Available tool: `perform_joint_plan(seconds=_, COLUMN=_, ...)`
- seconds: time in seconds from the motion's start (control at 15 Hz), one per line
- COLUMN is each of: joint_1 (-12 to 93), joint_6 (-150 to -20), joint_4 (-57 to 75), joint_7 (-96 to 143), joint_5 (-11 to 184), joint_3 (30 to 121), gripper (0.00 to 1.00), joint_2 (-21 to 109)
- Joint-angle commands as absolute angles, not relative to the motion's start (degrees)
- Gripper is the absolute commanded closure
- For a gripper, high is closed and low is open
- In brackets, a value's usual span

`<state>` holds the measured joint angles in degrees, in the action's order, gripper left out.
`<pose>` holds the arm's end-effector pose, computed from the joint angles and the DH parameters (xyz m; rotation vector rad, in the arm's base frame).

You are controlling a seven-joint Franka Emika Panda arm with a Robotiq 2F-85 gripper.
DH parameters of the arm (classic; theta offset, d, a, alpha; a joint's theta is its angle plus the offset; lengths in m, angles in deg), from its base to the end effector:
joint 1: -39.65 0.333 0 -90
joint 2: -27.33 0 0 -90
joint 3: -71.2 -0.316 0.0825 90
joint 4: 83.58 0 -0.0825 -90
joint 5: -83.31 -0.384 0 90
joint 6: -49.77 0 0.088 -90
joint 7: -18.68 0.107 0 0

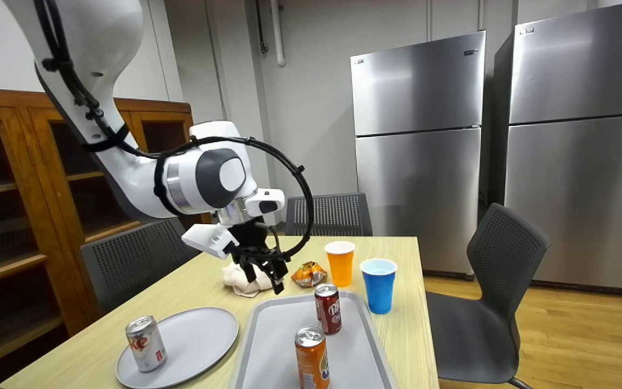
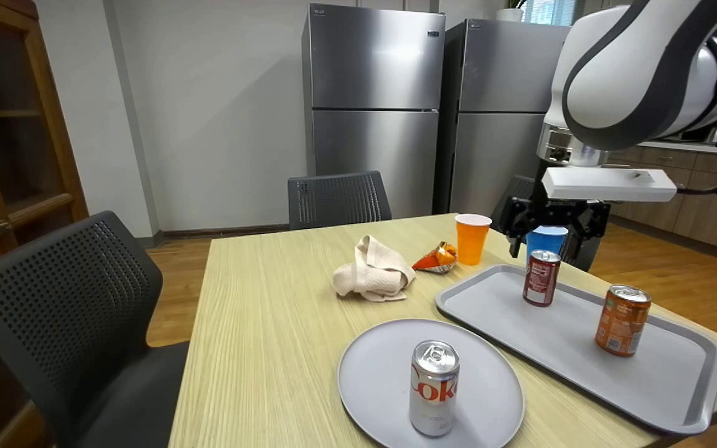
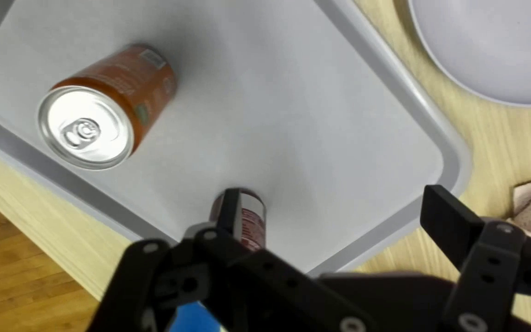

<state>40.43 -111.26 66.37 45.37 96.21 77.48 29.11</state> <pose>0.4488 -0.0326 0.2553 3.0195 -0.5407 0.2702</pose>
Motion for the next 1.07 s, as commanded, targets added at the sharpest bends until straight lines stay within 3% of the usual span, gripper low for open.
perform_joint_plan(seconds=0.0, joint_1=42.0, joint_6=-109.5, joint_4=65.5, joint_7=47.2, joint_5=96.6, joint_3=74.1, gripper=0.0, joint_2=27.9)
perform_joint_plan(seconds=1.0, joint_1=50.2, joint_6=-107.0, joint_4=57.8, joint_7=41.5, joint_5=90.6, joint_3=64.0, gripper=0.0, joint_2=34.1)
